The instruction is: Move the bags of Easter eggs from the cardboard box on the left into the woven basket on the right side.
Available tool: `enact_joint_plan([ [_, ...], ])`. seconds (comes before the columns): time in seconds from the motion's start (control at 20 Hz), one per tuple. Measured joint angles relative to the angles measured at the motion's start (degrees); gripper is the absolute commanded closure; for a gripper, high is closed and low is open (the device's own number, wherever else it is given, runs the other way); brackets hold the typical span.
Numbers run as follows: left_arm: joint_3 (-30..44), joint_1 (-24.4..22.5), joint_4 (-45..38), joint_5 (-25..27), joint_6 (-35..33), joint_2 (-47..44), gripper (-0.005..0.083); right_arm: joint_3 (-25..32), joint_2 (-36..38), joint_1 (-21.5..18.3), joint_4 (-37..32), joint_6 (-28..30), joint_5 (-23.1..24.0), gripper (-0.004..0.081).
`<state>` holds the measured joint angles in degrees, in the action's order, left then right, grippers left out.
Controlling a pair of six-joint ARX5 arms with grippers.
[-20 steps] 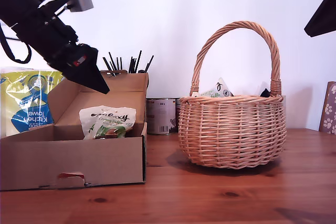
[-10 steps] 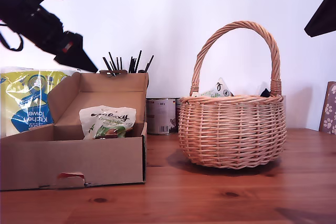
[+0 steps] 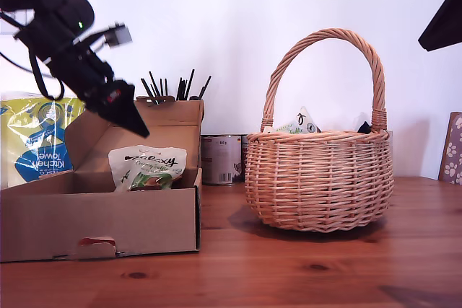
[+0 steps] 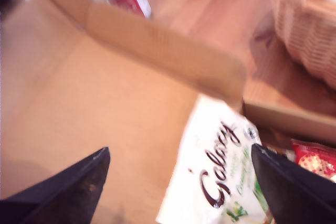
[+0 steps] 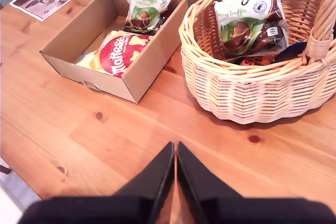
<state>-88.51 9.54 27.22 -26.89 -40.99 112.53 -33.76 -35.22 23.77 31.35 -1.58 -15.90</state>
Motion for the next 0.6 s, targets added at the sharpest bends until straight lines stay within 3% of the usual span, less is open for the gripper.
enact_joint_plan([
  [0.5,-0.98,1.33,7.04,0.42,-1.66,2.05,-0.0009,0.0,-1.03,0.0,0.0,0.0,-0.02,0.0783],
  [0.6,-0.98,2.21,9.51,0.42,-2.03,2.08,-0.0009,0.0,-1.03,-0.02,0.0,0.09,-1.92,0.0783],
])
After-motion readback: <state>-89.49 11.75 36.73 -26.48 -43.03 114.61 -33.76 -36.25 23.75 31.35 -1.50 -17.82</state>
